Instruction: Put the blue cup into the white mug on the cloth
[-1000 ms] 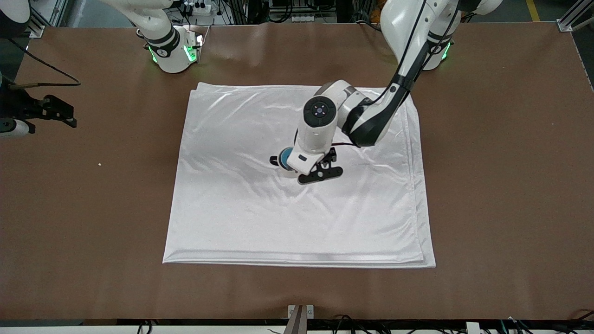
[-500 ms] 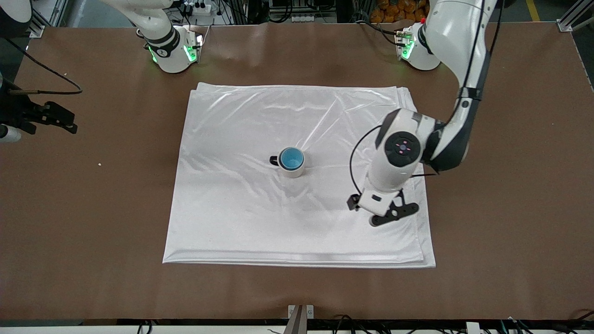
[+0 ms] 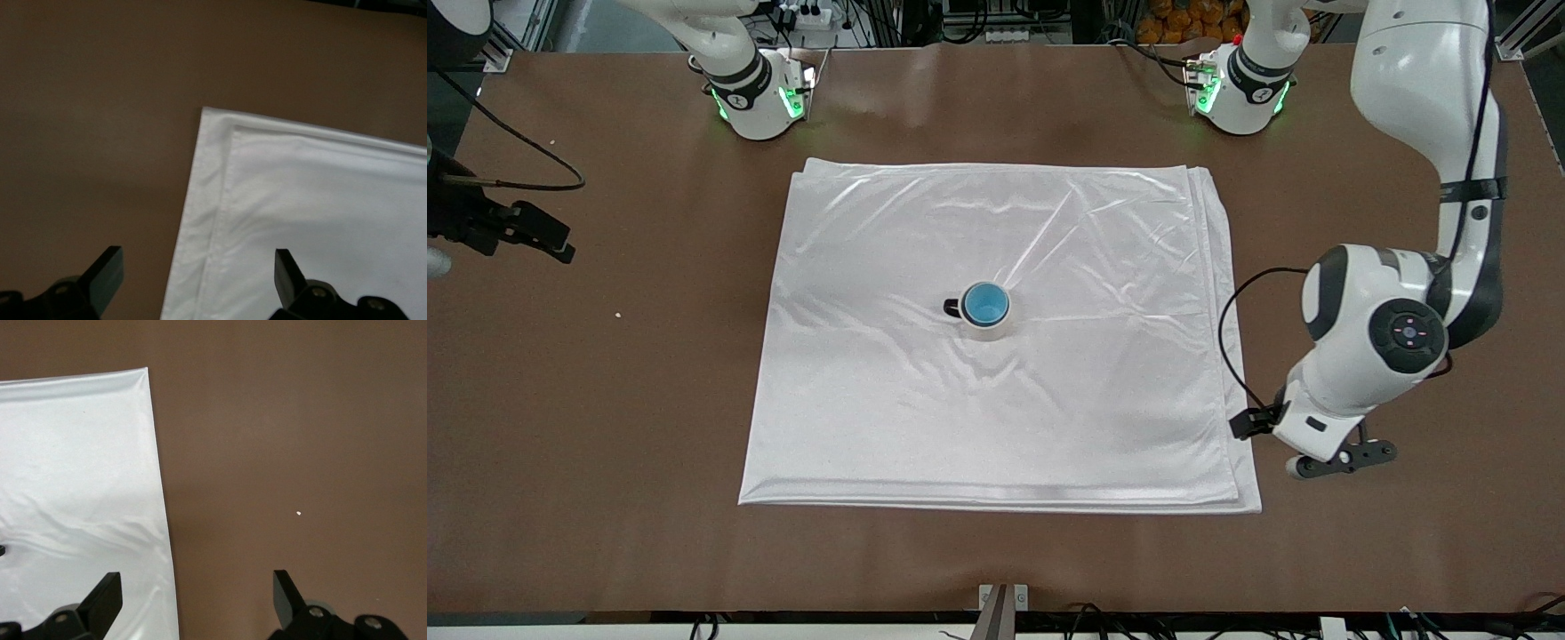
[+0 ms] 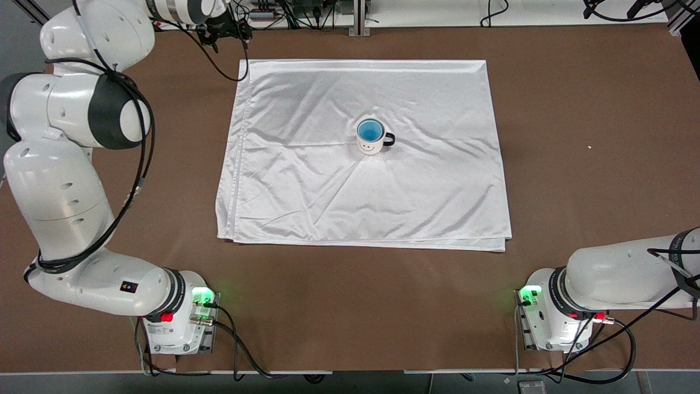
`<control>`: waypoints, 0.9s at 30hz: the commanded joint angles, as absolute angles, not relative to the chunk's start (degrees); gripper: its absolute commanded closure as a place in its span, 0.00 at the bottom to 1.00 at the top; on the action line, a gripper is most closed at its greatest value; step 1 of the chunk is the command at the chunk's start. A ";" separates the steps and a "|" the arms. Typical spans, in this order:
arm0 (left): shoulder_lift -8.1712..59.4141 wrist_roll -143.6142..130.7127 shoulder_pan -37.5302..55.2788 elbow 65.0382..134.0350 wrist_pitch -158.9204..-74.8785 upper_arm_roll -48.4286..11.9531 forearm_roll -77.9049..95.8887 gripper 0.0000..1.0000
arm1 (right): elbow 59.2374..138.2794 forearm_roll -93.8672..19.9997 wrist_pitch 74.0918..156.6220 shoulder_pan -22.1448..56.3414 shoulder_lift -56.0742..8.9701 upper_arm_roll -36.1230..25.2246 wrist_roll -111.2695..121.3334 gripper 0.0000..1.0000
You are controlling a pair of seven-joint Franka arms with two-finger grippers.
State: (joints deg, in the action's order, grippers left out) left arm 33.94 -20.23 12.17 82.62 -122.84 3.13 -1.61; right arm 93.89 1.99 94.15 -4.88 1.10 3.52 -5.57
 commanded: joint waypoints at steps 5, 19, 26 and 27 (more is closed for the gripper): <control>29.80 -5.11 3.52 83.93 -117.43 2.02 -2.46 0.00 | 92.11 2.02 93.34 -5.01 0.35 3.43 -7.47 0.00; 16.97 -2.64 0.35 84.37 -98.19 1.67 1.14 0.00 | 92.11 1.76 93.43 -4.57 0.35 3.69 -7.65 0.00; 12.48 -2.37 0.70 85.08 -90.97 0.88 1.14 0.00 | 92.02 1.93 93.43 -4.57 0.35 3.69 -7.56 0.00; 12.05 -2.37 0.62 85.25 -90.62 0.53 0.97 0.00 | 92.02 1.93 93.43 -4.57 0.35 3.69 -7.56 0.00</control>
